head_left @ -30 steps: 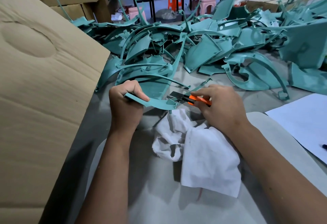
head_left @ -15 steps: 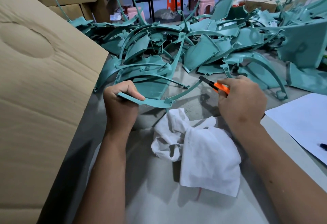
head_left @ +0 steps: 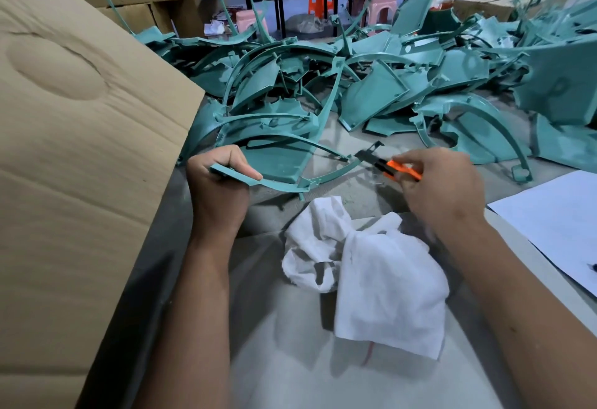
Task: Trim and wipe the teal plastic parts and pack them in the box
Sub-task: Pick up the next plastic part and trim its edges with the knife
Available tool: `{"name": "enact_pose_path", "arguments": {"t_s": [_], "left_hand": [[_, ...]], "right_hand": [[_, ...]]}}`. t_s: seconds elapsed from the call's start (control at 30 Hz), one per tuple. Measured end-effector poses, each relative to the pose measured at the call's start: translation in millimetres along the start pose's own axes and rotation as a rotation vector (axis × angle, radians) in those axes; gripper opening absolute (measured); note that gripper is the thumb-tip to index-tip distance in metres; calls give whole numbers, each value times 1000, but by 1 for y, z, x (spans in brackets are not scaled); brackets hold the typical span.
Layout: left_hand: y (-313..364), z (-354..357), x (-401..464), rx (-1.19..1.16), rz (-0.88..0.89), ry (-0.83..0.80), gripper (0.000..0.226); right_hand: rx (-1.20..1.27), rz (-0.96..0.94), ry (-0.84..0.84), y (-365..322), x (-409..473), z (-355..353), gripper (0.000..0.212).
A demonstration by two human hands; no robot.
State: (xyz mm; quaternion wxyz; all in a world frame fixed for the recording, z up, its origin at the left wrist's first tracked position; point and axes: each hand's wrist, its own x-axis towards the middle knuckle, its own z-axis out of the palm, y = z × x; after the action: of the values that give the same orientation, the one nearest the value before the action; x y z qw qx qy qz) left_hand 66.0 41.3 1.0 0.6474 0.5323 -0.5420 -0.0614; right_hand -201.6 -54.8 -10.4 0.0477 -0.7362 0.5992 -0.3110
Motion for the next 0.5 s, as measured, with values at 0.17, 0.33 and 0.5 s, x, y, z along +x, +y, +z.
{"name": "enact_pose_path", "arguments": {"t_s": [0.17, 0.33, 0.5], "left_hand": [[1, 0, -1, 5, -14, 23, 32], [-6, -3, 1, 25, -102, 105, 45], [-4, 2, -2, 30, -30, 23, 30]], "right_hand": [[-52, -19, 235, -6, -7, 0, 30], [184, -176, 268, -21, -14, 1, 29], [245, -374, 43, -37, -26, 7, 24]]}}
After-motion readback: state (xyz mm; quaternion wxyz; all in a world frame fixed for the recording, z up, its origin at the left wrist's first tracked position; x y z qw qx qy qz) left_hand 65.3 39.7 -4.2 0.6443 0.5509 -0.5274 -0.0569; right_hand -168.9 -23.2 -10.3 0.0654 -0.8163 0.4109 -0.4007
